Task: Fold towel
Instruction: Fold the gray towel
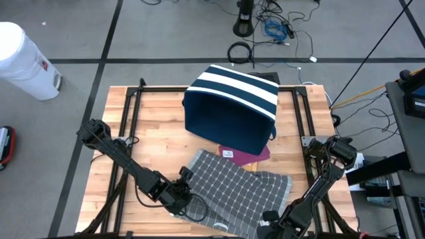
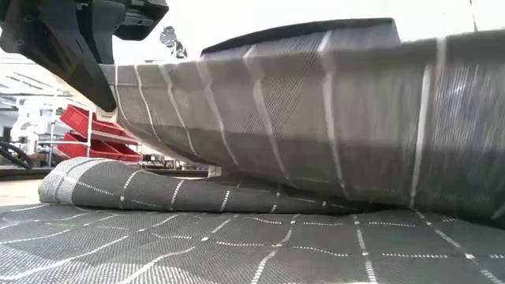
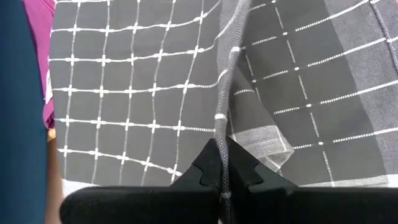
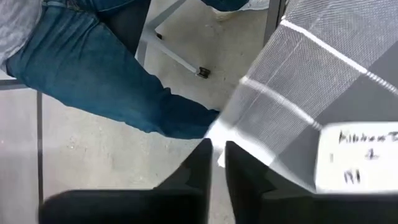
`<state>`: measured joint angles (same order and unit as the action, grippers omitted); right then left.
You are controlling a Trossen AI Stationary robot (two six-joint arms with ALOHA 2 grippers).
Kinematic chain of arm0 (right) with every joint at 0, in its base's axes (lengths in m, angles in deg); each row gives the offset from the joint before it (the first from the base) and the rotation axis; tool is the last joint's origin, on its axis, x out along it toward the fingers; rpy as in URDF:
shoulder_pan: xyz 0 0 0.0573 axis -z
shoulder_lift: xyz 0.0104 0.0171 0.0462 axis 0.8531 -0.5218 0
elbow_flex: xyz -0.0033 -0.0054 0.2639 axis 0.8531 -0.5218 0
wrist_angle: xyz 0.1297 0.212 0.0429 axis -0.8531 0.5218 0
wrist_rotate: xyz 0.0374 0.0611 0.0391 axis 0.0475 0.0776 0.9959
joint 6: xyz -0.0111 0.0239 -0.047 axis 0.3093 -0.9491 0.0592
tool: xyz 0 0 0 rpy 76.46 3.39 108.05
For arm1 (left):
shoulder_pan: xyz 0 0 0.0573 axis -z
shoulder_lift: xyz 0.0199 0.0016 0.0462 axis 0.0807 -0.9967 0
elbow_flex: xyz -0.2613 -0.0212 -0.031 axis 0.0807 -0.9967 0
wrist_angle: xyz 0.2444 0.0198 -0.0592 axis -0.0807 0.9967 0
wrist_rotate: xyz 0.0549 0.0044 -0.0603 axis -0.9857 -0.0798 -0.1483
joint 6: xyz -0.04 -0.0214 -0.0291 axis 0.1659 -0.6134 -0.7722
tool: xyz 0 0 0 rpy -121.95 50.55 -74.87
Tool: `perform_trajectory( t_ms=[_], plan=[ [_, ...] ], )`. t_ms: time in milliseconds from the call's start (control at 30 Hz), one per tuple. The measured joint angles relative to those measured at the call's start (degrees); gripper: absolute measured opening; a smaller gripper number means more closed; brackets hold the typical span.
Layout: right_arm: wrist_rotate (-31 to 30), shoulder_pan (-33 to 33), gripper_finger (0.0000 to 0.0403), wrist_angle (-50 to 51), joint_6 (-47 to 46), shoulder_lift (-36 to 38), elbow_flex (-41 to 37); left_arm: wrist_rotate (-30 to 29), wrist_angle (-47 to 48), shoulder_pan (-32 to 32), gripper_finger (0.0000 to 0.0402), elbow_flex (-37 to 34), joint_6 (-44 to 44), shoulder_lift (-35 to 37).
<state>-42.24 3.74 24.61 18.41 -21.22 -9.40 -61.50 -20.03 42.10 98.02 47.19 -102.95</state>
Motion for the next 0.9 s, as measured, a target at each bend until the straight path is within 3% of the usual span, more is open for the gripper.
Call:
perform_trajectory(
  t_ms=[333, 700, 900],
  plan=[
    [-4.4, 0.4, 0.0136, 0.2, 1.5, 0.0, 0.0, 1.2, -1.5, -0.1, 0.0001, 0.0, 0.0, -0.2],
    [-8.9, 0.0, 0.0141, -0.4, 4.1, -0.4, 0.0, 6.4, -3.4, -1.2, 0.0001, 0.0, 0.3, -0.2],
    [-7.7, -0.1, 0.0142, -0.4, 5.9, -3.7, -0.1, 10.7, -5.2, -1.6, 0.0001, 0.0, 1.4, -0.2]
  ],
)
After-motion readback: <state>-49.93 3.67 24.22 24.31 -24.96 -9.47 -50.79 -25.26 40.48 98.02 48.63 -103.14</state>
